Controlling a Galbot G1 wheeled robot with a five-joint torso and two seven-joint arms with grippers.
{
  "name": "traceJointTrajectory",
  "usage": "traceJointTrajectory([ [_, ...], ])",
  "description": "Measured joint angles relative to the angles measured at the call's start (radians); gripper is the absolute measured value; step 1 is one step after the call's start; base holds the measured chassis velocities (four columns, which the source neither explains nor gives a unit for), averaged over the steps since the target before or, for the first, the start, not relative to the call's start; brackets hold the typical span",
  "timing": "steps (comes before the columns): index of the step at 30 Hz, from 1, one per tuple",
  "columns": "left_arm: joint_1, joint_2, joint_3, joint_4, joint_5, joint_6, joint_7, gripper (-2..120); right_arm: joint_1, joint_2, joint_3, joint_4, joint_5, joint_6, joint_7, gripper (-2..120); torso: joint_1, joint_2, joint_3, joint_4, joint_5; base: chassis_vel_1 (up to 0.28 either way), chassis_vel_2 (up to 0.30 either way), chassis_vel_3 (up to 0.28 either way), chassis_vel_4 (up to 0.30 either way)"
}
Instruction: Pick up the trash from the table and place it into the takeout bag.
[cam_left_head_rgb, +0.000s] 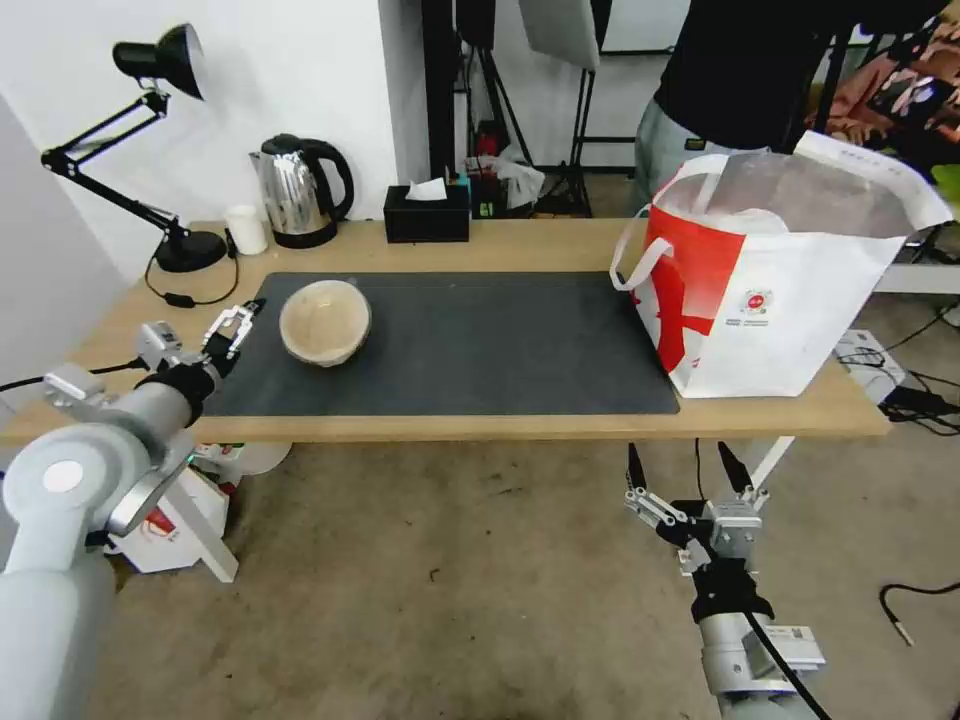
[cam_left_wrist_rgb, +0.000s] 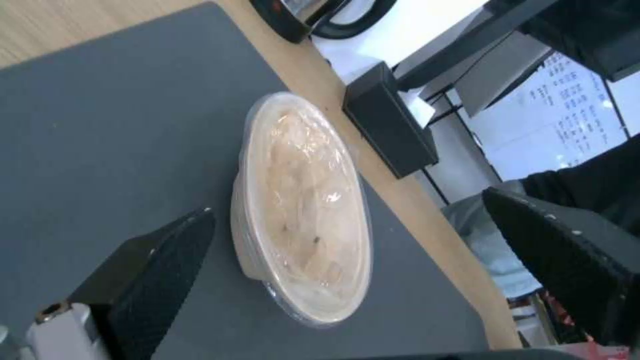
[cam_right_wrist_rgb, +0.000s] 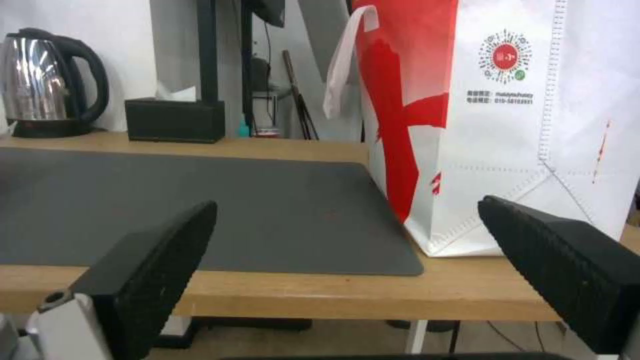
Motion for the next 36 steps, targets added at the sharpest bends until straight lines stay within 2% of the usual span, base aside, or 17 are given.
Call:
traceJointTrajectory([
  [36, -0.104, 0.019, 0.111, 0.123, 0.021, -0.001, -0.014, 100, 0.000, 0.000, 0.000, 0.000, 0.000, 0.000, 0.000, 100, 0.000, 0.000, 0.000, 0.0000, 0.0000, 0.000, 0.000, 0.000, 0.000],
])
